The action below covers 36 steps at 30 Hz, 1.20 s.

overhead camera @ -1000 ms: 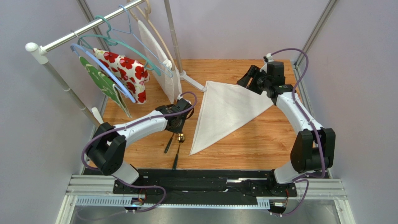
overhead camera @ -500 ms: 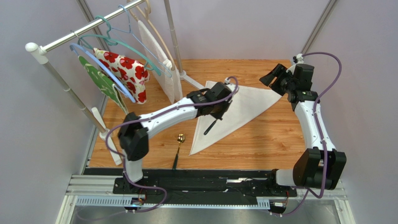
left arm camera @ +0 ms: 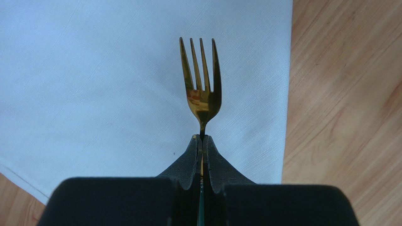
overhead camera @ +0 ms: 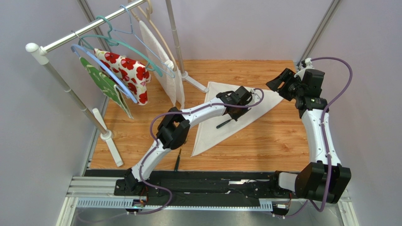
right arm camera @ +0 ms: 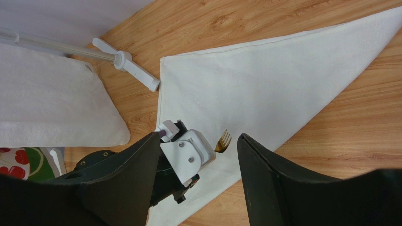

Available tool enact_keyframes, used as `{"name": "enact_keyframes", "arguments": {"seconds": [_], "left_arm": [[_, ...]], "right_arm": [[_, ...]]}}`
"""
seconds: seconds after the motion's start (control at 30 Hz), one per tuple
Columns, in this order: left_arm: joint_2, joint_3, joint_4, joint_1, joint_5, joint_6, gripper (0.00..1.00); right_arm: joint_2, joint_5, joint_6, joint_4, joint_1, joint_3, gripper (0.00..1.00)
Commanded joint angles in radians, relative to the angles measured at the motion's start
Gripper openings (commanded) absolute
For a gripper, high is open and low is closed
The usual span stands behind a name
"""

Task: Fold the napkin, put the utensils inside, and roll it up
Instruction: Place the utensil onto the napkin

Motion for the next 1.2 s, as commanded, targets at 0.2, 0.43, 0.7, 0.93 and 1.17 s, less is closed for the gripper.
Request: {"name": "enact_keyframes", "arguments": {"seconds": [0.2,0.43,0.7,0.93,1.17], "left_arm": [[0.068,0.154,0.006,-0.002,0.063,0.08,0.0],[0.135,0.229,-0.003,-0.002,0.053,0.053,0.0],[0.172,0.254,0.012,0.0,0.027,0.032,0.0],[0.18,0.268,0.034,0.011,0.0,-0.016,0.0],[0.18,0.265,0.035,0.017,-0.012,-0.025,0.0]], "right_arm": [[0.008,-0.048,-0.005,0.02,-0.009,-0.013,0.65],[0.011,-0.052,-0.006,0.023,-0.013,-0.015,0.65],[0.011,-0.057,-0.006,0.023,-0.017,-0.016,0.65],[0.014,-0.059,-0.006,0.024,-0.019,-0.019,0.65],[0.021,-0.062,-0.006,0.026,-0.019,-0.019,0.65]]}}
